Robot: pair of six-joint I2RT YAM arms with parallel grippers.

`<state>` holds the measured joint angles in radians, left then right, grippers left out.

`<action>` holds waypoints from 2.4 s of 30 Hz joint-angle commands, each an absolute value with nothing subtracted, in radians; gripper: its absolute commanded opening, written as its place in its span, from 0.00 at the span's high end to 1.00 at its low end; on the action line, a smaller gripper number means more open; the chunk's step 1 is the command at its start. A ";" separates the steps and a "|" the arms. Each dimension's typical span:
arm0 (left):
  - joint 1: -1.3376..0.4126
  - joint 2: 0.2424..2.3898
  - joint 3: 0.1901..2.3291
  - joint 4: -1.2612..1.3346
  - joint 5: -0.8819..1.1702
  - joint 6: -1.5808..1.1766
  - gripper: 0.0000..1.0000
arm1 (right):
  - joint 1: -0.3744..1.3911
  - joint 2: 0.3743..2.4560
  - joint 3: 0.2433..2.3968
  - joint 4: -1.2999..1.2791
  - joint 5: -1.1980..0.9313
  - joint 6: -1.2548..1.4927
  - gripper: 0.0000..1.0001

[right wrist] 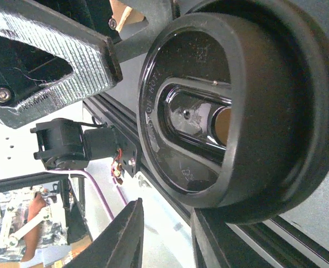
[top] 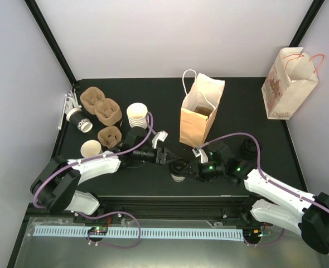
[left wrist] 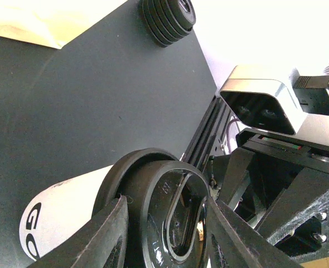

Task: Pack the takeout coffee

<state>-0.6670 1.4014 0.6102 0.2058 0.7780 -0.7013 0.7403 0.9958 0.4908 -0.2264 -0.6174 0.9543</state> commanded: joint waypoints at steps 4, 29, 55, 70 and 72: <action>-0.697 1.457 0.519 0.049 0.794 -0.729 0.58 | 0.738 1.037 0.430 -0.375 -0.429 0.934 0.73; -0.688 1.335 0.920 -0.297 0.770 -0.663 0.49 | 0.737 1.020 0.829 -0.604 -0.413 0.775 0.66; -0.663 1.187 0.867 -0.392 0.665 -0.565 0.44 | 0.738 1.012 0.859 -0.728 -0.345 0.678 0.59; -0.665 1.081 0.861 -0.496 0.566 -0.452 0.44 | 0.739 1.059 0.953 -0.867 -0.216 0.542 0.46; -0.669 1.068 0.852 -0.498 0.558 -0.435 0.45 | 0.745 1.071 0.978 -0.892 -0.197 0.521 0.42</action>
